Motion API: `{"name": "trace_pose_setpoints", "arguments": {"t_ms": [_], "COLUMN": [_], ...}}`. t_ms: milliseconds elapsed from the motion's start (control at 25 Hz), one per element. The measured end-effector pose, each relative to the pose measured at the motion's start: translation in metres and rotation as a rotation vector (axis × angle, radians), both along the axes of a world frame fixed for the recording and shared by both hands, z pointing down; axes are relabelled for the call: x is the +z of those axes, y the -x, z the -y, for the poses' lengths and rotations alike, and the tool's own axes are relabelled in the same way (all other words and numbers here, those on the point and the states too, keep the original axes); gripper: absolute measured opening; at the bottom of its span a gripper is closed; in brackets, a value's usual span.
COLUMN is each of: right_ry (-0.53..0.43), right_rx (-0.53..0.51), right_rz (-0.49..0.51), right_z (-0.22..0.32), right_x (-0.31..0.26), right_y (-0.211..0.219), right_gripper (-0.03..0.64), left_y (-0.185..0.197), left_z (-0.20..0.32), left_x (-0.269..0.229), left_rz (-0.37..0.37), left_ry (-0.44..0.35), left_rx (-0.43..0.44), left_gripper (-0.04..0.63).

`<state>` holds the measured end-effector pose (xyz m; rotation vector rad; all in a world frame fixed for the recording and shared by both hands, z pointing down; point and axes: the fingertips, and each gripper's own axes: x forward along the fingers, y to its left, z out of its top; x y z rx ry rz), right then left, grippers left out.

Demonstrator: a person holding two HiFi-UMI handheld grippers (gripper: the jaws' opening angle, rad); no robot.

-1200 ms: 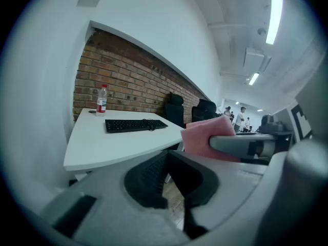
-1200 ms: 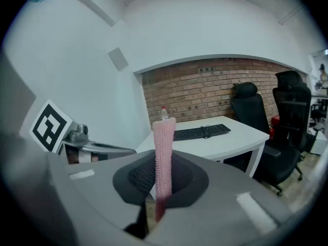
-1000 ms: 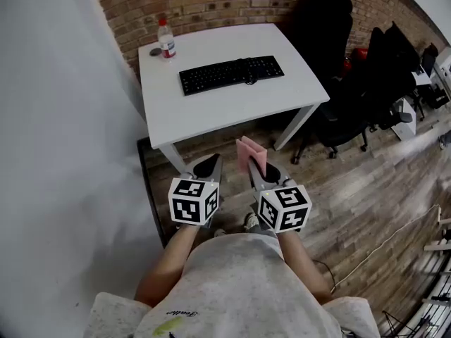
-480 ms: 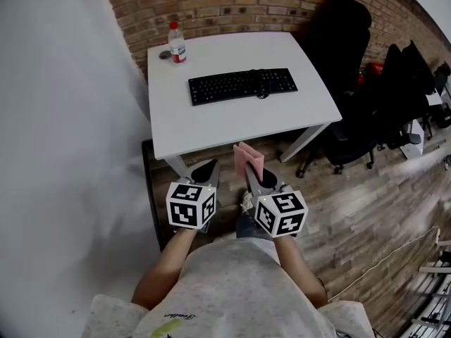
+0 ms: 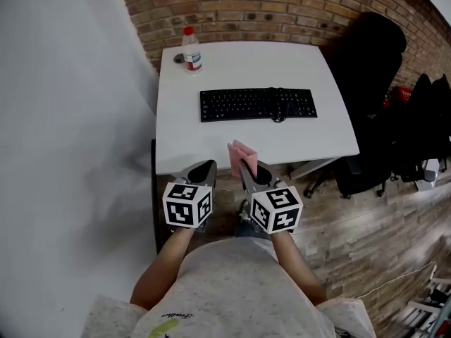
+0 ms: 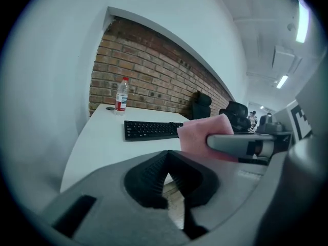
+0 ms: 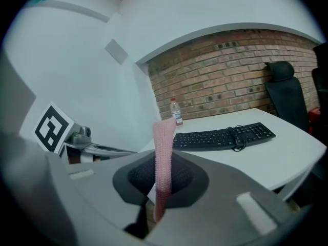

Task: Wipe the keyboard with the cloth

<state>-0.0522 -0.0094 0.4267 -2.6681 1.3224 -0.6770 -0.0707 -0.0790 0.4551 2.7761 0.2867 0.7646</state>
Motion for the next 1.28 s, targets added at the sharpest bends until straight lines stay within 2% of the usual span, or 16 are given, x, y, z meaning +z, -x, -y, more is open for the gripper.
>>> {"name": "trace_pose_setpoints", "arguments": {"t_ms": [280, 600, 800, 1000, 1120, 1280], "right_ry": [0.025, 0.068, 0.1, 0.149, 0.185, 0.227], "right_rx": [-0.135, -0.317, -0.431, -0.494, -0.518, -0.52], "right_rz": [0.01, 0.001, -0.016, -0.045, -0.055, -0.055], "right_z": [0.023, 0.05, 0.072, 0.096, 0.112, 0.129], "right_x": [0.01, 0.031, 0.044, 0.057, 0.065, 0.074], "right_y": [-0.058, -0.092, -0.102, -0.106, -0.104, -0.104], "right_gripper": [0.023, 0.023, 0.023, 0.023, 0.023, 0.023], "left_y": [-0.05, -0.078, -0.079, -0.067, -0.063, -0.07], "left_z": [0.014, 0.023, 0.037, 0.052, 0.061, 0.075], "left_x": [0.015, 0.029, 0.032, 0.036, 0.036, 0.035], "left_rz": [0.042, 0.089, 0.113, 0.14, 0.151, 0.151], "left_ry": [0.002, -0.01, -0.02, -0.027, -0.022, -0.018], "left_rx": [-0.106, -0.222, -0.314, -0.371, -0.385, -0.359], "left_gripper": [-0.008, -0.008, -0.006, -0.005, -0.005, -0.005]}}
